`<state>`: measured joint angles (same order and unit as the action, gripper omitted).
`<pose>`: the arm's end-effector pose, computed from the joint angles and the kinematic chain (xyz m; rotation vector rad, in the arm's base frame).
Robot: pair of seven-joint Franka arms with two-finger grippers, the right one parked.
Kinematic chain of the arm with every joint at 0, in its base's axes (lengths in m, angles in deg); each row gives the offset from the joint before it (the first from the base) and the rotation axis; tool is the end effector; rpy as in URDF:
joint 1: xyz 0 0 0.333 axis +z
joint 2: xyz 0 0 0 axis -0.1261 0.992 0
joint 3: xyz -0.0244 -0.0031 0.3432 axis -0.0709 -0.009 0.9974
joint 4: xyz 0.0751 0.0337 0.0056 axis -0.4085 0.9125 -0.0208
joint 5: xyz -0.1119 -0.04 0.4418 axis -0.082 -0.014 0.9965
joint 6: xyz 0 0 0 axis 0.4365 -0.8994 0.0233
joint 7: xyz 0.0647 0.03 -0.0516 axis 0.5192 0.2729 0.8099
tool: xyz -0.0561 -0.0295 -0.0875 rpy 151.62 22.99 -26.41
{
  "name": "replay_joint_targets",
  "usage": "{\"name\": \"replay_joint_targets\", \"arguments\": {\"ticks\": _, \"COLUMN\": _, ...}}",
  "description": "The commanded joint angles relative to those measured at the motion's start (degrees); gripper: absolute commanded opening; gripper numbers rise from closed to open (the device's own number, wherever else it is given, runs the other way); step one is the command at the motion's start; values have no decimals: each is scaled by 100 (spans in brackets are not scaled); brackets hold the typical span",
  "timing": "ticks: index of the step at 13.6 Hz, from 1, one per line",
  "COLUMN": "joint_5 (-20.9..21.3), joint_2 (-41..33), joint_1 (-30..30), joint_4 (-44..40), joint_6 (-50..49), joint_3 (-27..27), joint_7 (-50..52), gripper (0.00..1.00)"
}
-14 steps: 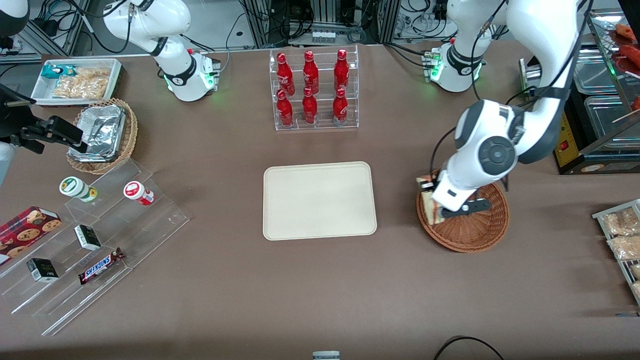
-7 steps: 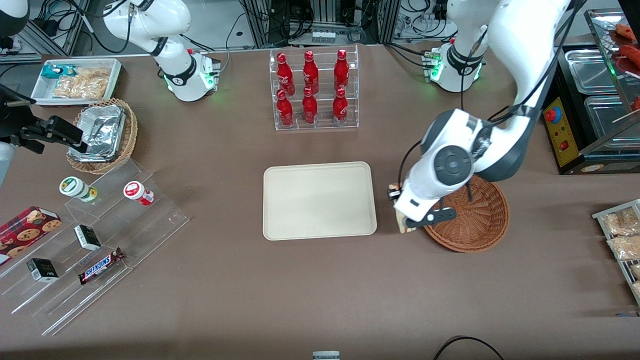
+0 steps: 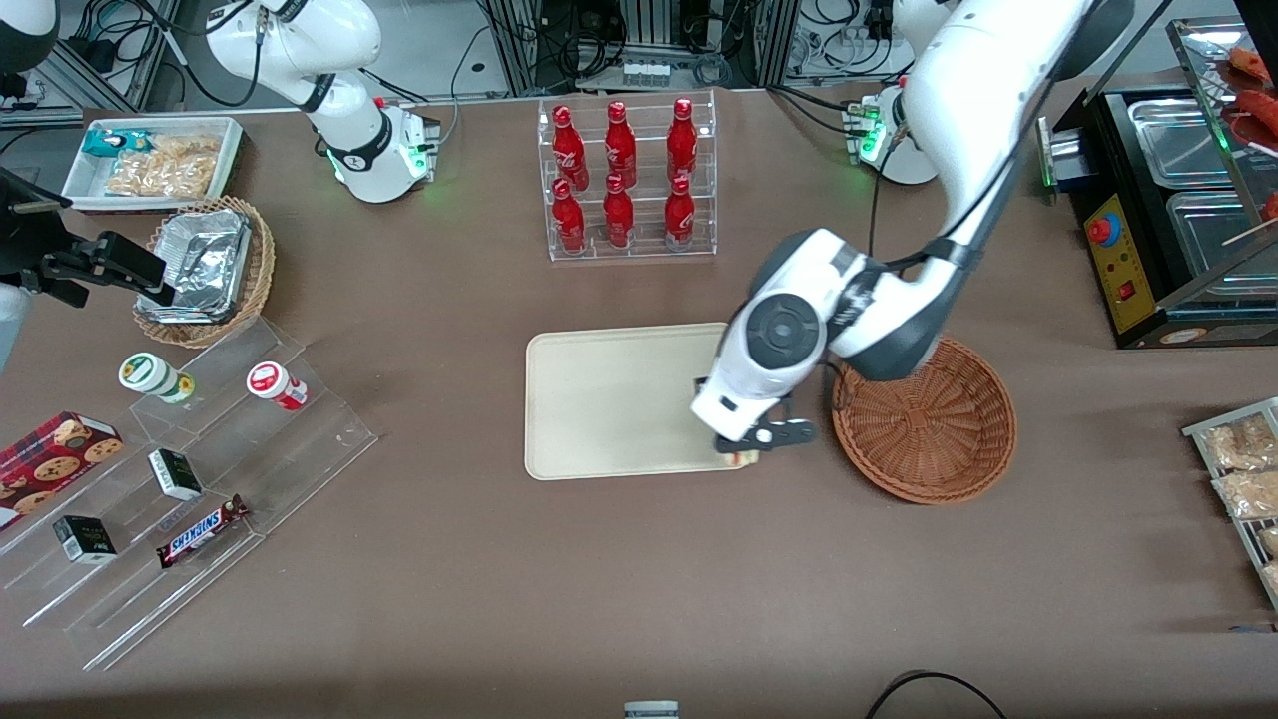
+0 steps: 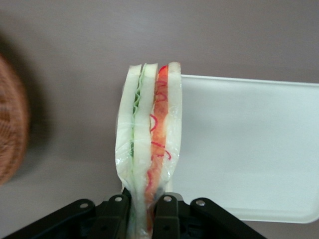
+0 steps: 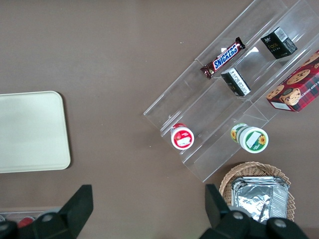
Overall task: Place sandwich from basket to tray
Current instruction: 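Lift the sandwich and carry it with the left gripper over the tray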
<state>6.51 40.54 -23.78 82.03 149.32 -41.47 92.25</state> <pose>0.6310 -0.4560 0.3363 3.1110 0.1541 -0.2395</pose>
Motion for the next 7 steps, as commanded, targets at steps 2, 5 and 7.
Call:
{"name": "replay_joint_targets", "arguments": {"ticks": 2, "joint_5": 165, "joint_2": 660, "joint_1": -622, "joint_4": -600, "joint_6": 251, "joint_3": 30, "joint_7": 539, "gripper": 0}}
{"name": "replay_joint_targets", "arguments": {"ticks": 5, "joint_5": 340, "joint_2": 1083, "joint_1": -991, "joint_4": -1013, "joint_6": 269, "joint_3": 135, "joint_7": 767, "gripper": 0}}
{"name": "replay_joint_targets", "arguments": {"ticks": 7, "joint_5": 402, "joint_2": 1302, "joint_1": -1097, "joint_4": -1259, "joint_6": 295, "joint_3": 144, "joint_7": 857, "gripper": 1}}
